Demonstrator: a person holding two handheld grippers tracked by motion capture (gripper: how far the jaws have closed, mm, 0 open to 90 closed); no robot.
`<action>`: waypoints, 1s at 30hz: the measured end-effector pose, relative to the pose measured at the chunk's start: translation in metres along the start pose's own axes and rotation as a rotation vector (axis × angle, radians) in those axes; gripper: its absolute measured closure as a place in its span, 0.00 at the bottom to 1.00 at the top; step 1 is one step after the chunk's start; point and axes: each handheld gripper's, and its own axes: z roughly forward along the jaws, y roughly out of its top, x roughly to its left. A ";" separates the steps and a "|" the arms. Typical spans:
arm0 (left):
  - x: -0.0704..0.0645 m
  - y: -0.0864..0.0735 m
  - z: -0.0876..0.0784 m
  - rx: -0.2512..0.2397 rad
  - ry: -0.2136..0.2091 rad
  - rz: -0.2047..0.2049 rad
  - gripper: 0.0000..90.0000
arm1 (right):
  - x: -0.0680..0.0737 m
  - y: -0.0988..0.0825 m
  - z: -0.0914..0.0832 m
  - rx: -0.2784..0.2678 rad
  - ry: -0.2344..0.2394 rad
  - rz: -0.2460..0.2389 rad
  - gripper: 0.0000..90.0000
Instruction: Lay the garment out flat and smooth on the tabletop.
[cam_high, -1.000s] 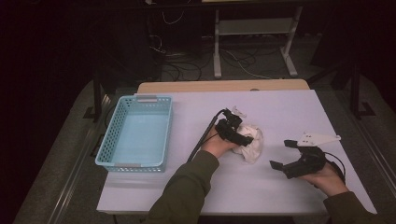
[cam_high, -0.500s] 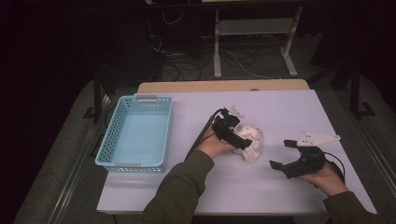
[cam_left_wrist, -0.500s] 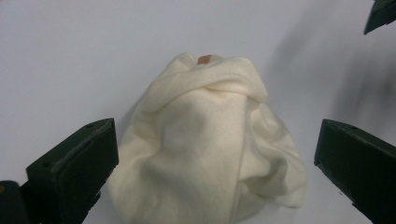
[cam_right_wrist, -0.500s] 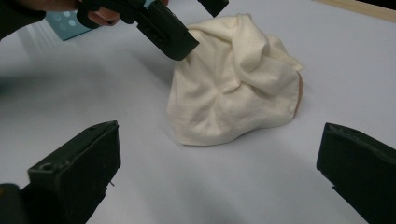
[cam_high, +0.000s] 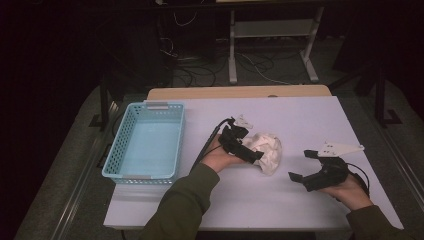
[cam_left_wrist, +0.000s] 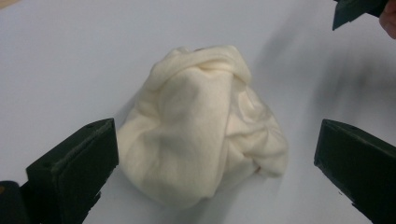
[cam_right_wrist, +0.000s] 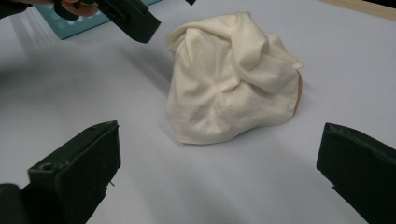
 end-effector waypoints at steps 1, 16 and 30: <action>0.001 -0.002 -0.002 0.004 0.001 0.009 0.00 | 0.000 0.000 0.000 0.003 0.001 0.002 0.00; -0.003 -0.029 -0.024 -0.043 -0.003 -0.004 0.00 | 0.000 -0.001 0.001 0.018 -0.010 0.031 0.00; -0.016 -0.060 -0.038 -0.073 0.010 -0.005 0.00 | 0.002 -0.001 0.002 0.018 -0.021 0.019 0.00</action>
